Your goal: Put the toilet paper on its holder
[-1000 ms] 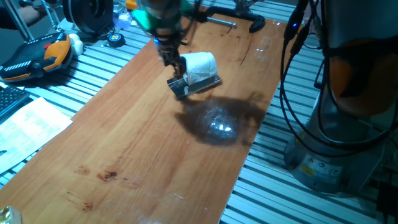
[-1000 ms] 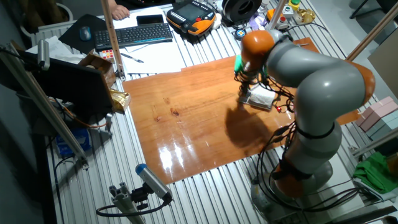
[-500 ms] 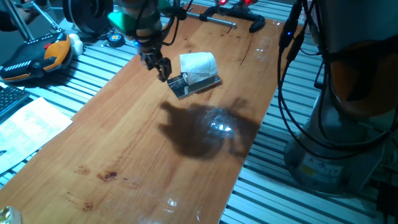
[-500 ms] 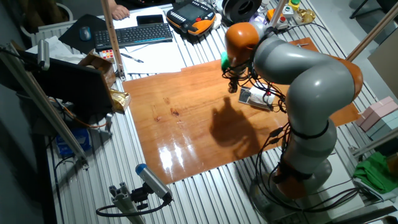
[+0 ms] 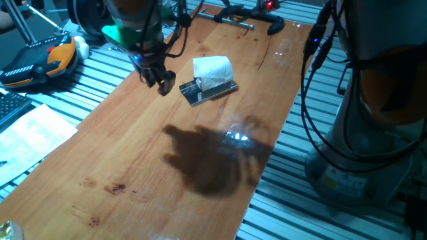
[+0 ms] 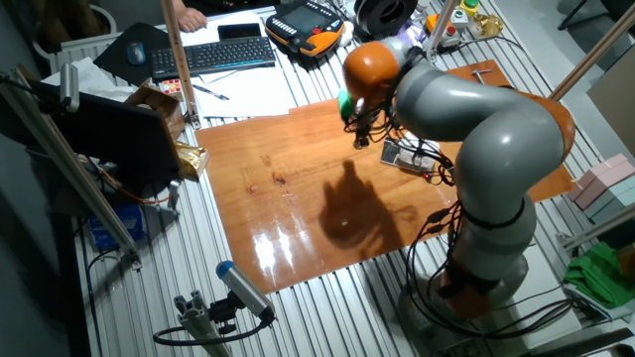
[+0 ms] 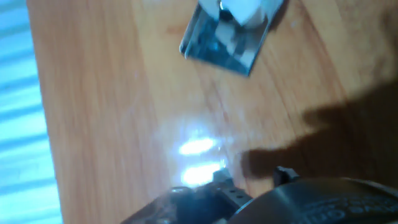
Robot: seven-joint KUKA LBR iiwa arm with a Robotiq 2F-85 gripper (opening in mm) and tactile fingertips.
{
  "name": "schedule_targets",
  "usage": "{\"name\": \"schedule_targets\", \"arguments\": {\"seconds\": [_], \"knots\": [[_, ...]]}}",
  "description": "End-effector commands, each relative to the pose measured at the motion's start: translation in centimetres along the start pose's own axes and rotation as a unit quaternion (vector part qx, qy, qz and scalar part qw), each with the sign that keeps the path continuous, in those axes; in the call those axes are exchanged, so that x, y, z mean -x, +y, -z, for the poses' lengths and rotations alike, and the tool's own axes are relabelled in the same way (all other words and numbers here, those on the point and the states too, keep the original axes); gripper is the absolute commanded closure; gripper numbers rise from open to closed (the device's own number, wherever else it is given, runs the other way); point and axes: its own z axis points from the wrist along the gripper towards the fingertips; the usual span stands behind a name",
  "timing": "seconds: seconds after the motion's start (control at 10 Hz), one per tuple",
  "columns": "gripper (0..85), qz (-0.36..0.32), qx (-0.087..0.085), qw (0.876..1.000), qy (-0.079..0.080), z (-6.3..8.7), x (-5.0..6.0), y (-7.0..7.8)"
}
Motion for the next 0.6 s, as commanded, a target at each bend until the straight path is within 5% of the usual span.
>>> {"name": "schedule_targets", "arguments": {"seconds": [0.0,0.2,0.5], "knots": [[60.3,0.184,0.013,0.982,0.031,0.05,-1.28,-0.07],[84.7,0.383,0.017,0.923,0.033,-0.25,-1.0,0.47],[84.3,0.621,0.019,0.781,0.059,-0.34,-0.94,0.58]]}}
